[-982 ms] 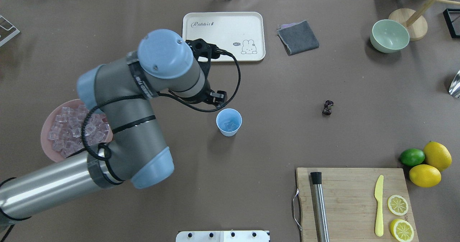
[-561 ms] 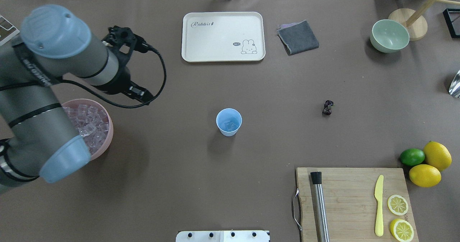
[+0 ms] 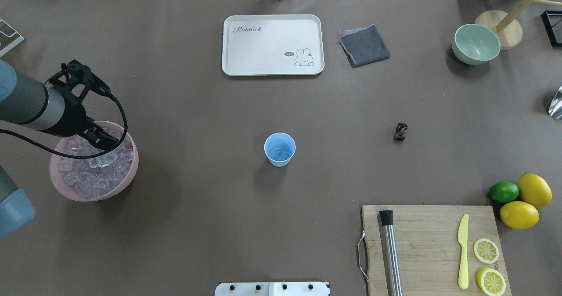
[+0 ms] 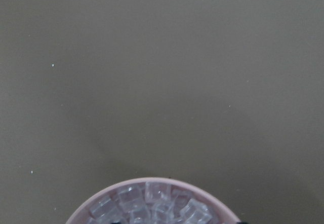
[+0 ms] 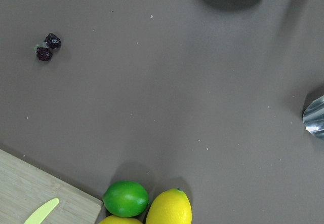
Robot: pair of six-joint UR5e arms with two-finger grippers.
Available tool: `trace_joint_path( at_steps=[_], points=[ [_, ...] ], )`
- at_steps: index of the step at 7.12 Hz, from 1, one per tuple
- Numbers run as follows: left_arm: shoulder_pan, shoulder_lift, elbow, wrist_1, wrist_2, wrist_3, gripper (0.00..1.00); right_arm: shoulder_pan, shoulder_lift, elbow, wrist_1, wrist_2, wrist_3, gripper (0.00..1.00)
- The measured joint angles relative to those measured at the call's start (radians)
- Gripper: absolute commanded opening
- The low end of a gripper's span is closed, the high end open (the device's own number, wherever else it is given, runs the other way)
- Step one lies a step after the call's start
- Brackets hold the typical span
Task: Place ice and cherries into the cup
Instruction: 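Return the left gripper to the pink bowl and grasp a third ice cube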
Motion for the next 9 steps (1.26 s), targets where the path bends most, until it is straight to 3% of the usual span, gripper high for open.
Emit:
trace_joint_path(
  at_steps=[5, 9],
  points=[
    [0.049, 0.016, 0.096, -0.073, 0.011, -0.014, 0.73, -0.001, 0.001, 0.000, 0.000, 0.002, 0.025, 1.00],
    [0.073, 0.016, 0.110, -0.082, 0.012, -0.053, 0.69, -0.001, 0.001, 0.000, 0.000, 0.011, 0.025, 1.00]
  ],
)
